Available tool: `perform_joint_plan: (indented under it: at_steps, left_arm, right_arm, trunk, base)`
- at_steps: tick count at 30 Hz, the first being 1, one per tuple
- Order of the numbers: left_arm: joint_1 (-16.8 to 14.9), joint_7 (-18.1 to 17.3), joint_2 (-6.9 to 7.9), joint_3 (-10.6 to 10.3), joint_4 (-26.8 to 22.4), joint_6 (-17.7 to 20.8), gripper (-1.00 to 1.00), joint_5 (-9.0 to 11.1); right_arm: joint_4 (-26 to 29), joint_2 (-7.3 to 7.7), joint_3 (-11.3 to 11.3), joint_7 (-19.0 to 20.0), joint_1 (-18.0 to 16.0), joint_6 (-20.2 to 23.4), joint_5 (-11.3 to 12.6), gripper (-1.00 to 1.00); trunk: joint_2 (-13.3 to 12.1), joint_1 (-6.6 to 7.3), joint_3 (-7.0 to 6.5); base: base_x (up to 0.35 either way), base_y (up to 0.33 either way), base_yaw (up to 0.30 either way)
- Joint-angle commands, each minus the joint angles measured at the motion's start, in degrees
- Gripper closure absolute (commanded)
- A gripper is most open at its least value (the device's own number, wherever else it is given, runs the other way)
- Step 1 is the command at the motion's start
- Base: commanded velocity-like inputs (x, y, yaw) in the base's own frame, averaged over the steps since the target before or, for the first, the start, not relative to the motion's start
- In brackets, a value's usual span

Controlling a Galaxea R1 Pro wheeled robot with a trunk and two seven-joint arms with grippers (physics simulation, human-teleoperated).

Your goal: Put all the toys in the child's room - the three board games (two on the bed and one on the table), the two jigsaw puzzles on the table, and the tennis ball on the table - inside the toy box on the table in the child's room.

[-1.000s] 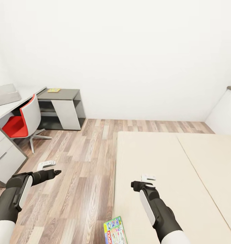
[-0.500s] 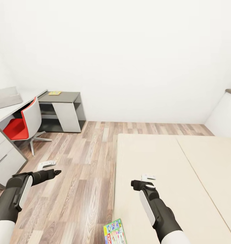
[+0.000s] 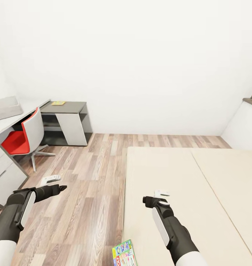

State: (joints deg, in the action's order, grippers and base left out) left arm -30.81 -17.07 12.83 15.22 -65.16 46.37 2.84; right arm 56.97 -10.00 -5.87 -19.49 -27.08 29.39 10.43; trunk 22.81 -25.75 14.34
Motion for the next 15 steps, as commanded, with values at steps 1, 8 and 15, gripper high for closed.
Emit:
perform_joint_plan:
  at_steps: [1,8,15]
  left_arm:
    - [-0.04,-0.07,0.0,0.1,-0.05,0.39,-1.0,0.3]
    - [-0.04,-0.07,0.0,0.12,-0.05,0.39,-1.0,0.31]
    - [-0.04,-0.07,0.0,0.14,-0.05,0.39,-1.0,0.29]
  right_arm:
    - [0.06,0.0,-0.13,-0.54,-0.04,0.15,0.58,-1.0]
    - [0.07,0.0,-0.2,-0.54,-0.04,0.14,0.56,-1.0]
    - [0.07,0.0,-0.31,-0.54,-0.04,0.14,0.51,-1.0]
  trunk:
    - [0.11,-0.04,0.06]
    - [0.11,-0.04,-0.19]
    - [0.11,-0.04,-0.24]
  base:
    - [0.0,0.0,-0.165]
    - [0.0,0.0,-0.111]
    - [0.0,0.0,-0.02]
